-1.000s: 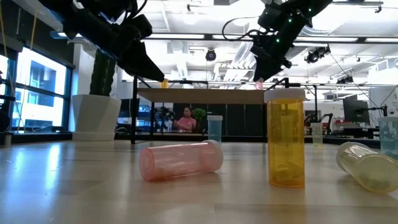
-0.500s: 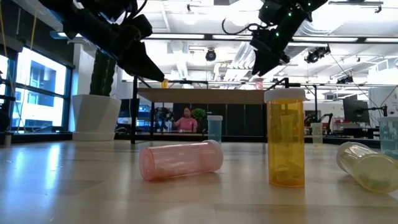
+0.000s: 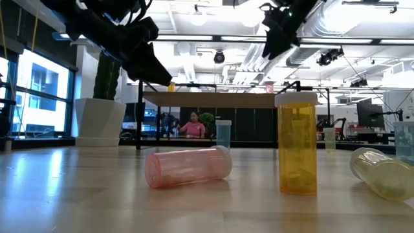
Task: Pick and place medicine bottles onto shelf by color
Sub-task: Put the middle blue pill bottle on the shelf
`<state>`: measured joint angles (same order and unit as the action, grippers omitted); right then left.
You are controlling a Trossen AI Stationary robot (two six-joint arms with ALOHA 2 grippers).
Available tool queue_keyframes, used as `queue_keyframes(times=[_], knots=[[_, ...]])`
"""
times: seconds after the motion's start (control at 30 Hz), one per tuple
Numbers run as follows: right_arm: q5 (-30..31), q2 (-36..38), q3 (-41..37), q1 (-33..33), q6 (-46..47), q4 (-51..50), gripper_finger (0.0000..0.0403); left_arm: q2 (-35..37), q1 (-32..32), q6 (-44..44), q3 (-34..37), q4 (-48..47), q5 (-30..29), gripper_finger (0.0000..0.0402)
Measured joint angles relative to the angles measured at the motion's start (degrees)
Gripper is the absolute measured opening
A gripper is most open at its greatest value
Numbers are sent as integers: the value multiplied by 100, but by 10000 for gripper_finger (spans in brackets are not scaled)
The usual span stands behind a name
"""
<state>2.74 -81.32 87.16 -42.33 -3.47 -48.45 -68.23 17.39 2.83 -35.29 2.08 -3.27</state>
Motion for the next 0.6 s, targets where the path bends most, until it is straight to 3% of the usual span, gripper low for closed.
queue_keyframes(times=[0.2, 0.37, 0.6], knots=[[0, 0, 372, 0, 28, -115, 186, -29, -571, 14, 0, 612, 52, 200], [1, -1, 407, 0, 62, -160, 186, -188, -1110, 243, 0, 958, -555, 200], [2, -1, 400, 37, 106, -205, 186, -1004, -1672, 321, 0, 1530, -1240, 200]])
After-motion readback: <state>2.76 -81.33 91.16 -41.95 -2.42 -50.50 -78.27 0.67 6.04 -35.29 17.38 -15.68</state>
